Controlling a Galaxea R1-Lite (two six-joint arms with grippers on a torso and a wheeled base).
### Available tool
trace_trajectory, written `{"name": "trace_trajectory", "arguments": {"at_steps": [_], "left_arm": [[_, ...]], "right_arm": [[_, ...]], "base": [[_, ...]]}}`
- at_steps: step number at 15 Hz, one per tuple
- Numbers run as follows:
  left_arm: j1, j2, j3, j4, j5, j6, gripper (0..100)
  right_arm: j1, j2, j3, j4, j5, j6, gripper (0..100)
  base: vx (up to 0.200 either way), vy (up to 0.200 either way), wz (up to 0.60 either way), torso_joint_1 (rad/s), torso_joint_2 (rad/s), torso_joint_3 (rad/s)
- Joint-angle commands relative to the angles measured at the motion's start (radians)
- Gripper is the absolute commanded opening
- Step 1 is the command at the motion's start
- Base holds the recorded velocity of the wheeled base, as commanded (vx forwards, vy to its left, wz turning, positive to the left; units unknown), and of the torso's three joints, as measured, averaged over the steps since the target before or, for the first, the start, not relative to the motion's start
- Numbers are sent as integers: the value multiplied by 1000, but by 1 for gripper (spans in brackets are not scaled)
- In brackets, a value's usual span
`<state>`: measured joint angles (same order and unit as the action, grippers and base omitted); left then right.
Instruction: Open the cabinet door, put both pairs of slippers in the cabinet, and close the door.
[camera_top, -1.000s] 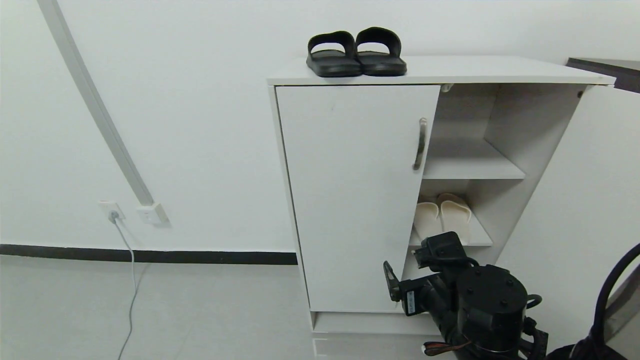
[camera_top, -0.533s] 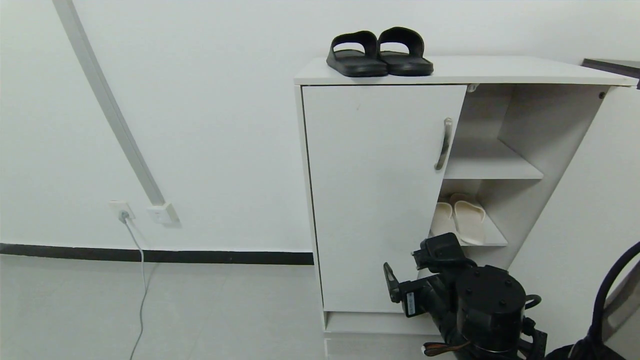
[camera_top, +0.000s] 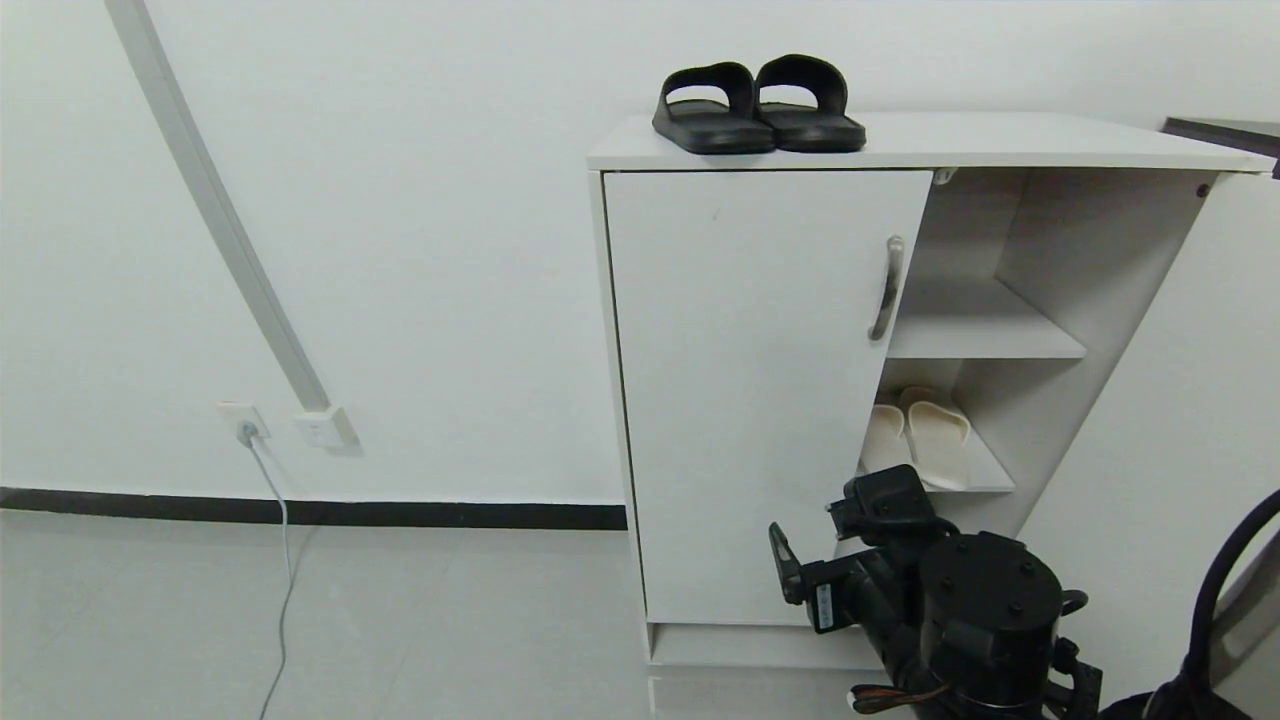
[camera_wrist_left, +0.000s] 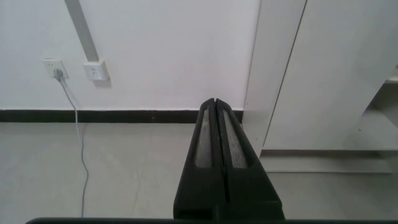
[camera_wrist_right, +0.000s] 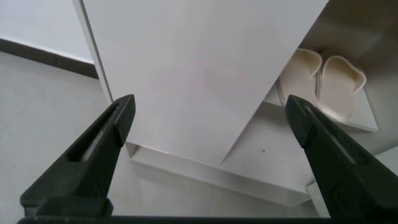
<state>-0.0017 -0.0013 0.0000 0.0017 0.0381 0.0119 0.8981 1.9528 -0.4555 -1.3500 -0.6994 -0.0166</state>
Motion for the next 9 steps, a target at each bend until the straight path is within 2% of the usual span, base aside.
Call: {"name": "trace_trajectory", "arguments": {"at_steps": [1, 4, 9], "left_arm": [[0, 1, 0, 0, 0, 0, 0], [0, 1, 0, 0, 0, 0, 0], [0, 1, 0, 0, 0, 0, 0]], "right_arm": [[-1, 2, 9, 0, 0, 0, 100], [-1, -2, 15, -1, 0, 0, 100], [1, -23, 31, 0, 0, -3, 100]], "base": [[0, 0, 0, 0, 0, 0], [0, 0, 0, 19, -263, -245], [0, 0, 0, 81, -423, -349]]}}
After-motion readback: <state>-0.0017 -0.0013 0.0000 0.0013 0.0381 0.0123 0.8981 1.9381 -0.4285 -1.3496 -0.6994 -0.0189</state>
